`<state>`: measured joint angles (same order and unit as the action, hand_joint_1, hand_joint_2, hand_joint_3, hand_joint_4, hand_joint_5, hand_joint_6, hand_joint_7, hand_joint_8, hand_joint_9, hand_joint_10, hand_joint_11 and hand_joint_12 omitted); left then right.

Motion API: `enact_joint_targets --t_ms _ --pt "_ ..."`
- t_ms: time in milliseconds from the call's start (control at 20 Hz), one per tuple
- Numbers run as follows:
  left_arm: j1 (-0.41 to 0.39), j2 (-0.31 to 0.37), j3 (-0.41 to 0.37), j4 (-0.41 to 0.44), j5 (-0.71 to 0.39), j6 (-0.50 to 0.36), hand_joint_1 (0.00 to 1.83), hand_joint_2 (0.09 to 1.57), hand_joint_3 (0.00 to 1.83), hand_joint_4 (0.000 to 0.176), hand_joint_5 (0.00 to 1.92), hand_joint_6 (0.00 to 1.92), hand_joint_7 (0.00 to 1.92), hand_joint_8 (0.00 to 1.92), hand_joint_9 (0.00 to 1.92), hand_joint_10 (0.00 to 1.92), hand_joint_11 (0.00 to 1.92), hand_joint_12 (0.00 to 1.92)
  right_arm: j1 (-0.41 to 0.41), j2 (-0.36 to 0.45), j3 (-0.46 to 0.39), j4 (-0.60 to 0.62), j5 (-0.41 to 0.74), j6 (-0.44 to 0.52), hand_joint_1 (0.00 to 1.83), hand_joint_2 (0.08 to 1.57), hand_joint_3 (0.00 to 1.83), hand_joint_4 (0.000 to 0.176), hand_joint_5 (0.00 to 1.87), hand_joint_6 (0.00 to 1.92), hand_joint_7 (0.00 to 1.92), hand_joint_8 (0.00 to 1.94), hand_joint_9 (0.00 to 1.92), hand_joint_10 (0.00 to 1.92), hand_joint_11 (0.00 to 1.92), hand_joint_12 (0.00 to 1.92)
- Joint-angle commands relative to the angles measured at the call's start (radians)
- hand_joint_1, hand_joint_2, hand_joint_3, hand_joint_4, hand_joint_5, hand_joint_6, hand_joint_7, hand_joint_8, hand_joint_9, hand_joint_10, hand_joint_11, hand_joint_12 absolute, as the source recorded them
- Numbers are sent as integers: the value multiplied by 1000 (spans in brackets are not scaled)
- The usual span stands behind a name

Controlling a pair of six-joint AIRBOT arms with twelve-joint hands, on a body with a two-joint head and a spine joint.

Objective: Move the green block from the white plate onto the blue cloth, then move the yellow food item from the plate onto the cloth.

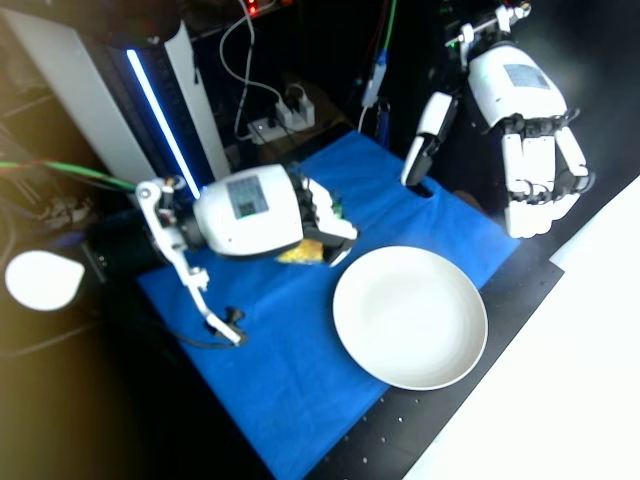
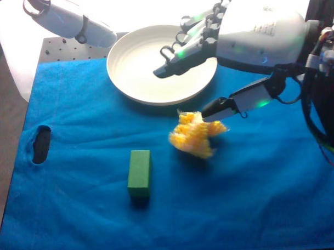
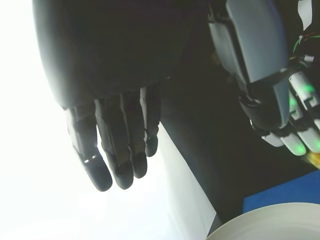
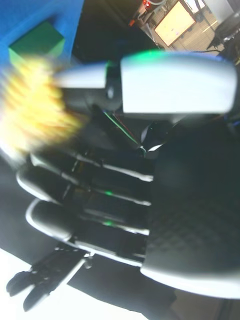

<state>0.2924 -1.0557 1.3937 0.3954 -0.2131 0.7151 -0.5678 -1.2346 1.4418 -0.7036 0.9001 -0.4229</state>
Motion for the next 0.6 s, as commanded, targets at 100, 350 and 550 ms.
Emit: enact_joint_targets --t_ms 100,350,550 --pt "0 -1 3 -21 -108 7 636 856 0 50 270 0 413 0 428 0 37 1028 9 6 -4 55 93 -3 914 813 0 0 532 0 993 0 735 909 544 1568" --pt "16 -1 3 -47 -128 8 635 842 0 66 258 0 387 1 423 2 88 1014 4 20 -3 124 93 -3 801 789 0 23 260 0 585 0 568 379 371 1278" --pt "45 2 -10 -80 -189 8 624 816 0 92 239 0 380 0 397 0 115 965 4 31 -3 218 93 -3 767 794 0 72 138 0 351 1 464 27 176 1046"
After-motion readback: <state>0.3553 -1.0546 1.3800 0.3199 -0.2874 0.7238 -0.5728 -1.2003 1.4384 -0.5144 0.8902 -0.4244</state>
